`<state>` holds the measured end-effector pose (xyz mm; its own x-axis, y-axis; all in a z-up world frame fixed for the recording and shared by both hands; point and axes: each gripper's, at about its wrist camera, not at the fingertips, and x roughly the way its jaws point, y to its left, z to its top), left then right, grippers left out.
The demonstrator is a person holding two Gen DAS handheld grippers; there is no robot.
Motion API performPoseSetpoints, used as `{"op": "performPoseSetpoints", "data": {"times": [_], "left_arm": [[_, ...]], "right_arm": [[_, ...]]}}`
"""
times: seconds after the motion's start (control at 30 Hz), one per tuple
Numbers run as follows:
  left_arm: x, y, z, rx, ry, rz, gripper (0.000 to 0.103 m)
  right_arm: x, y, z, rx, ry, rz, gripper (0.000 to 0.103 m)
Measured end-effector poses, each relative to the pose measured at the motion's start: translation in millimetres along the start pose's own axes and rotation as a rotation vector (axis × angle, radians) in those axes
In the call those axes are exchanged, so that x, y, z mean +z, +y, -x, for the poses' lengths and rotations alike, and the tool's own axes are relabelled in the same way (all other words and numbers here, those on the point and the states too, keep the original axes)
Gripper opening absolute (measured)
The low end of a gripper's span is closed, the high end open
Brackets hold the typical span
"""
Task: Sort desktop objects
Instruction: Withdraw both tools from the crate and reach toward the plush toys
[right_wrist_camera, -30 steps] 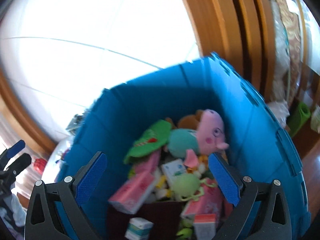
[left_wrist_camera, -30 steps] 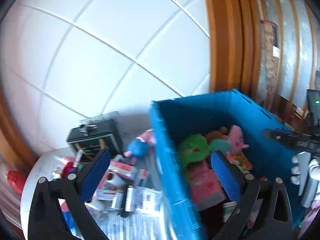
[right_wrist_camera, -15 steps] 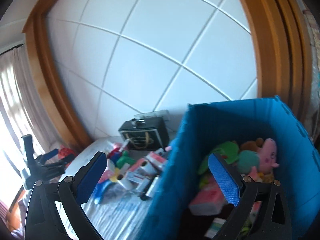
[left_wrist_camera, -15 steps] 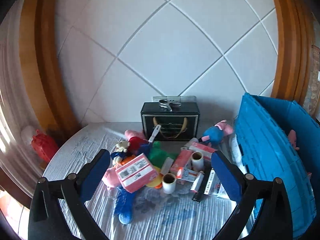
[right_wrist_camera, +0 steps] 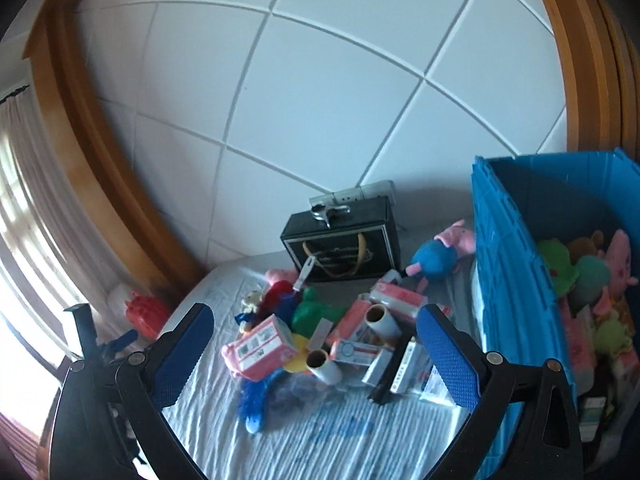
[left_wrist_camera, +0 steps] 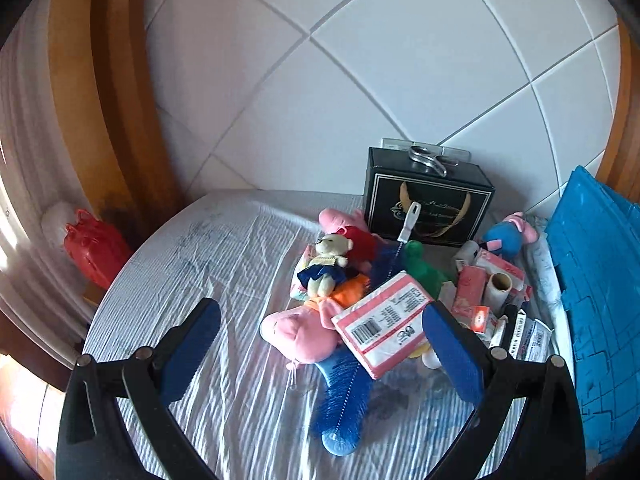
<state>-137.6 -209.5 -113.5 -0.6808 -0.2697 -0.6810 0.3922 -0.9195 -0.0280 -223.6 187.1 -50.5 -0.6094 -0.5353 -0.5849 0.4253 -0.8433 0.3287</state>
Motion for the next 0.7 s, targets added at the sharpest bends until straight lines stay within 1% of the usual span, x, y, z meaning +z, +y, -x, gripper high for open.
{"op": "performPoseSetpoints", "data": {"times": [0.07, 0.13, 0.23, 0.33, 0.47, 0.53, 0.6, 0.7], "left_arm": [[4, 14, -27, 0.009, 0.035, 0.018, 0.102], [10, 25, -55, 0.013, 0.071, 0.039, 0.102], [21, 38, -102, 0.012, 0.125, 0.068, 0.102], [36, 40, -146, 0.020, 0.156, 0.066, 0.102], [61, 28, -208, 0.022, 0.194, 0.045, 0.102], [75, 17, -240, 0.003, 0.221, 0.042, 0.102], [88, 2, -274, -0.023, 0.264, 0.026, 0.102], [100, -23, -321, -0.033, 0.335, -0.003, 0.102]], "right_arm": [[1, -5, -35, -0.070, 0.047, -0.009, 0.103], [4, -19, -72, -0.131, 0.095, -0.032, 0.103], [7, -47, -127, -0.204, 0.159, -0.083, 0.103], [12, -77, -181, -0.263, 0.207, -0.113, 0.103], [27, -118, -254, -0.342, 0.268, -0.158, 0.103], [37, -139, -295, -0.380, 0.294, -0.183, 0.103], [46, -156, -331, -0.422, 0.313, -0.180, 0.103], [53, -180, -379, -0.476, 0.364, -0.185, 0.103]]}}
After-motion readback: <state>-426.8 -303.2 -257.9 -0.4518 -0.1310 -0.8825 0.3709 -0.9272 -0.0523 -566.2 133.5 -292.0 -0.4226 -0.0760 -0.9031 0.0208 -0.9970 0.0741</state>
